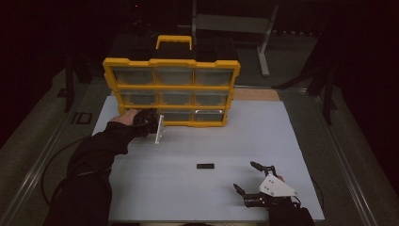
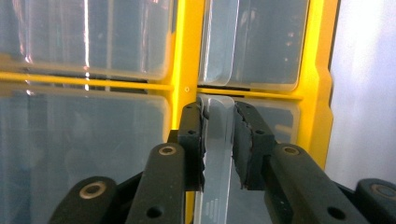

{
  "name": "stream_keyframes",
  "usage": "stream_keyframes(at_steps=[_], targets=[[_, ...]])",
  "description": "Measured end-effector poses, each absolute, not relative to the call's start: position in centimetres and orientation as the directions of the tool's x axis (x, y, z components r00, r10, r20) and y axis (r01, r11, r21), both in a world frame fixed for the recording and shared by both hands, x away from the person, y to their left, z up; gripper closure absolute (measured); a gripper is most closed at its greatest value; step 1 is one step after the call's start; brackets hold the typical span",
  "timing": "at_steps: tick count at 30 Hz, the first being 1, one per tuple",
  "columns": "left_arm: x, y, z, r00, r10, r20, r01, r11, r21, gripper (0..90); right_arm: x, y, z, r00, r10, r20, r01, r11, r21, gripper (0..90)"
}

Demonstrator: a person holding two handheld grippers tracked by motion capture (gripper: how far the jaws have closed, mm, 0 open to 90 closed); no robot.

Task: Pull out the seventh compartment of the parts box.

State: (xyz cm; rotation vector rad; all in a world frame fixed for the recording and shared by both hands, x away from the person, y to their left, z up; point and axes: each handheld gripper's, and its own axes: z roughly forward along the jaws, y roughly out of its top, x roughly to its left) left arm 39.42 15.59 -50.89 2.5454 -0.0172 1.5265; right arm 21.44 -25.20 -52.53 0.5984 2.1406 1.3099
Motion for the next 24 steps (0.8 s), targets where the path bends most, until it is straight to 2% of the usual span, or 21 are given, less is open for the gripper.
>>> stream_keyframes(at_steps=[6, 13, 24], targets=[[39.3, 15.7, -50.8, 0.486, 0.078, 0.87, -0.105, -0.984, 0.147, 75.0, 21.4, -25.2, -52.5, -0.747, 0.626, -0.226, 0.084, 0.425, 0.901, 8.7], [39.2, 16.0, -50.2, 0.547, 0.087, 0.832, -0.113, -0.978, 0.177, 74.6, 21.4, -25.2, -52.5, -0.749, 0.624, -0.225, 0.084, 0.426, 0.901, 8.6], [39.0, 16.8, -49.9, 0.586, 0.074, 0.807, -0.165, -0.964, 0.208, 74.6, 21.4, -25.2, -52.5, -0.746, 0.627, -0.226, 0.084, 0.425, 0.901, 8.6]])
